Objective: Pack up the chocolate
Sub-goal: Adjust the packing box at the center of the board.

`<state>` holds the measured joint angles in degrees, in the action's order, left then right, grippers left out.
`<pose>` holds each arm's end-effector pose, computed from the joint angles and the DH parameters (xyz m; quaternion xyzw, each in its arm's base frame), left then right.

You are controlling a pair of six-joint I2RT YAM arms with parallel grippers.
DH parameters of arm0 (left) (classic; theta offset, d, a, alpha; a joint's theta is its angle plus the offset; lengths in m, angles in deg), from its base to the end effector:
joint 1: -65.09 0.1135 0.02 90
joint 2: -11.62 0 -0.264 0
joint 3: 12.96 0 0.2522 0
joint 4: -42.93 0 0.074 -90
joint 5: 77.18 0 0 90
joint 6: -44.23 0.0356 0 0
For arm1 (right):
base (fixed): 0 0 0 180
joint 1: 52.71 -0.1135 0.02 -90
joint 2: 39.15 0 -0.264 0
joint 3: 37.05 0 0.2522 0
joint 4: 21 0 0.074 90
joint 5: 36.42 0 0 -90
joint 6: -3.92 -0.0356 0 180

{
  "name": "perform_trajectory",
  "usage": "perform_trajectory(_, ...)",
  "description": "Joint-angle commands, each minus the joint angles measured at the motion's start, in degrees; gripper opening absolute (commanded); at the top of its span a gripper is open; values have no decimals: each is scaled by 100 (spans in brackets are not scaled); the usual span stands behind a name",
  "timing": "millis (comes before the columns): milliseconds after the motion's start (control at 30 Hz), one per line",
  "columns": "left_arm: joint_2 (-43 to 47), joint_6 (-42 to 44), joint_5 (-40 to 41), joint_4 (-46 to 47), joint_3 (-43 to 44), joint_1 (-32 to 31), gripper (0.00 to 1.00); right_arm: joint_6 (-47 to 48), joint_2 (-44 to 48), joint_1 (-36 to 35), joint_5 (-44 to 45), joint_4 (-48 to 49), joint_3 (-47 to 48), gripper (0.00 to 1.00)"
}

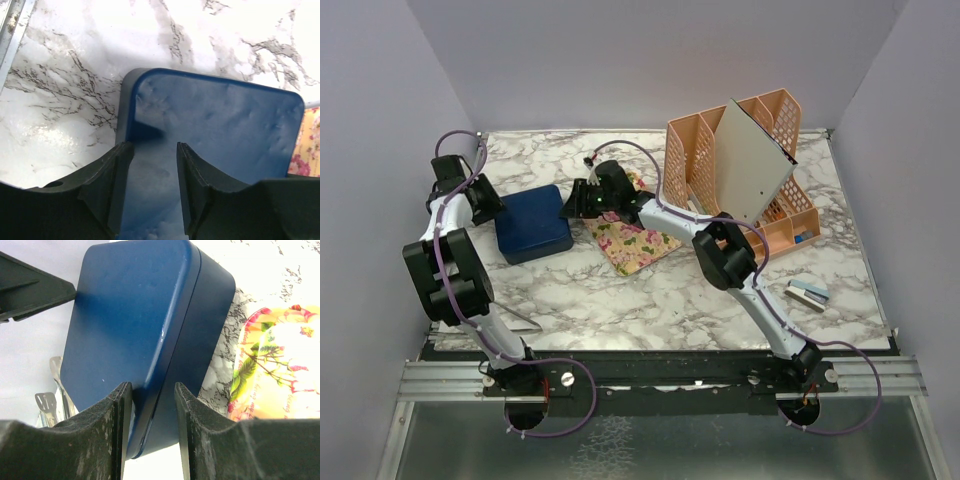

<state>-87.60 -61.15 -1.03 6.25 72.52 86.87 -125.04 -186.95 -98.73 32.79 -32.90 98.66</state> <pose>0.3527 0.1318 0.2305 -0.2589 0.8984 -0.0945 0.3419 0.3992 0.4319 0.1577 -0.1489 0.8172 0.4735 0.2929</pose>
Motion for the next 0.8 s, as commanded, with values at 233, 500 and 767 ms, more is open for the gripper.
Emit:
perform_trajectory(233, -369, 140, 244, -178, 280, 2, 50, 244, -366, -5, 177, -639, -2, 37)
perform_trajectory(500, -311, 167, 575, -222, 429, -184, 46, 224, -393, -19, 257, -566, -559, 36)
perform_trajectory(767, 182, 178, 1611, -313, 733, -797, 46, 298, -531, -12, 277, -673, -428, 35)
